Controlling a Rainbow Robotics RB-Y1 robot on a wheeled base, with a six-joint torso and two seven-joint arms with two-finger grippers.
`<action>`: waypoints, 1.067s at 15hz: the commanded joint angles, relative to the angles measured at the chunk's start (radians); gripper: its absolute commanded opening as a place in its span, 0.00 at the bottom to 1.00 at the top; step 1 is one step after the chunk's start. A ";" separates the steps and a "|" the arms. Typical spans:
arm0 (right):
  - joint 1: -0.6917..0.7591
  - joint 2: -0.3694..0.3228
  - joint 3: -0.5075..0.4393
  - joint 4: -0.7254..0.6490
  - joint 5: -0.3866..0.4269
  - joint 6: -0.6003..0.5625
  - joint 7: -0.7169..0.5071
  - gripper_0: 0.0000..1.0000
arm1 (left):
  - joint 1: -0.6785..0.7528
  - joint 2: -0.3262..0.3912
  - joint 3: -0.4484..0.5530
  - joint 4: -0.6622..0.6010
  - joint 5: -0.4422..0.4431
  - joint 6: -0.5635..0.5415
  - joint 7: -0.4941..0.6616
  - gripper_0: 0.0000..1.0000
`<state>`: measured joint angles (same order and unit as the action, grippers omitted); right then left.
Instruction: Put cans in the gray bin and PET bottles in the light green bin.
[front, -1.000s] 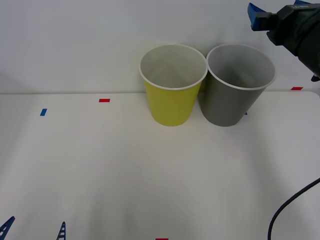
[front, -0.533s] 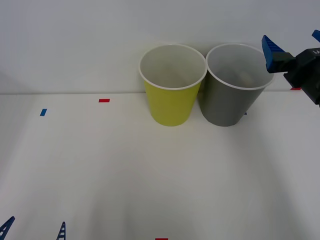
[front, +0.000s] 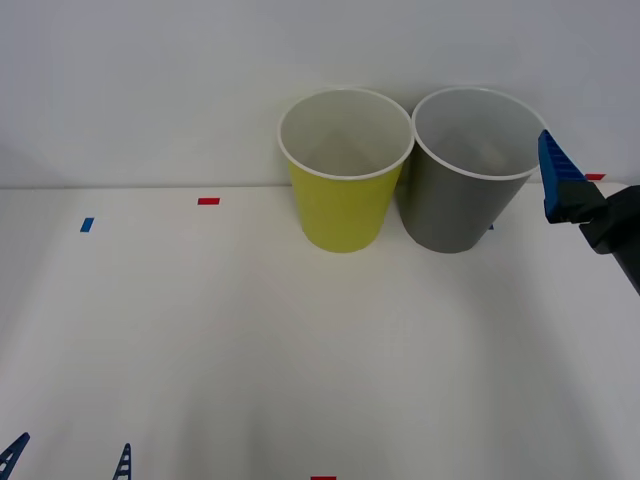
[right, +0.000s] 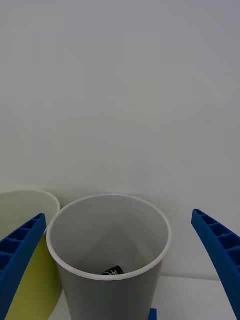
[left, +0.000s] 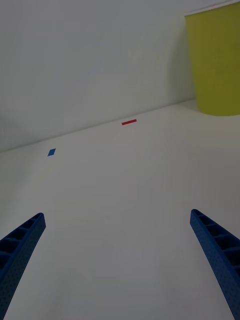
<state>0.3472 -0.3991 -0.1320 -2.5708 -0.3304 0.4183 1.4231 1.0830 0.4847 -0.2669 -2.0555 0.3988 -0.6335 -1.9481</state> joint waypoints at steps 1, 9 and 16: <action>0.101 0.002 0.051 0.087 0.031 -0.233 -0.007 1.00 | 0.000 0.000 0.000 0.000 0.000 0.000 0.000 1.00; 0.372 0.009 0.115 0.310 0.050 -0.740 0.000 1.00 | 0.000 0.000 0.000 0.000 0.000 0.000 0.000 1.00; 0.543 0.032 0.192 0.532 0.054 -1.099 0.027 1.00 | 0.000 0.000 0.000 0.000 0.000 0.000 0.000 1.00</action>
<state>0.8651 -0.3729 0.0550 -2.0681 -0.2771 -0.6495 1.4433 1.0830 0.4847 -0.2669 -2.0555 0.3988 -0.6335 -1.9481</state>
